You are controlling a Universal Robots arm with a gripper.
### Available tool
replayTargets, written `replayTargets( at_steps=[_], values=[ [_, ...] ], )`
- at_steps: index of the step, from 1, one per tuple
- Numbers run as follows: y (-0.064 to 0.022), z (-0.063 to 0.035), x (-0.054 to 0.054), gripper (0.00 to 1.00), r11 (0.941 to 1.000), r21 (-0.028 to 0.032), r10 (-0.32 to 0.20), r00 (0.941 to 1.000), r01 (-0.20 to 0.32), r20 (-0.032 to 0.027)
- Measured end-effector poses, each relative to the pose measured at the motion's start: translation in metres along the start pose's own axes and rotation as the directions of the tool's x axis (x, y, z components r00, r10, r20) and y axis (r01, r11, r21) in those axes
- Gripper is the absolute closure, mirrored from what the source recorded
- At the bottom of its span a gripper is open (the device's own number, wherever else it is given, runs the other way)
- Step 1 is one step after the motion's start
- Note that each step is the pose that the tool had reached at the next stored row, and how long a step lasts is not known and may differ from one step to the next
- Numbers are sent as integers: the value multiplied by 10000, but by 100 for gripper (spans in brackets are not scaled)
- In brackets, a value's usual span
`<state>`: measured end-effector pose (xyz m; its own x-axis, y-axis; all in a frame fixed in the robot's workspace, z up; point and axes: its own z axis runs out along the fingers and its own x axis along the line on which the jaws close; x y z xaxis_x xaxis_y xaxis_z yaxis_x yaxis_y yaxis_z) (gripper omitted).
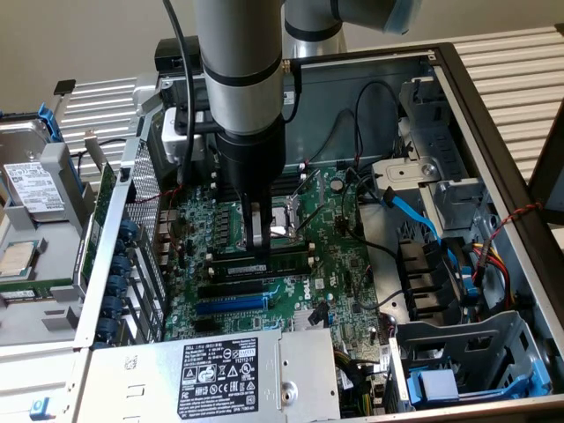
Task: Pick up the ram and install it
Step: 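Press down the ram until it locks into place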
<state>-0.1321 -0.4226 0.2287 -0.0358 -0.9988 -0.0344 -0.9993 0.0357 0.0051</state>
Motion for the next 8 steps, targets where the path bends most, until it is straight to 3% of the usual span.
replayTargets(
  at_steps=[8],
  values=[
    [0,-113,-3,89,10000,-1,0,10000,0,-10]
  ],
)
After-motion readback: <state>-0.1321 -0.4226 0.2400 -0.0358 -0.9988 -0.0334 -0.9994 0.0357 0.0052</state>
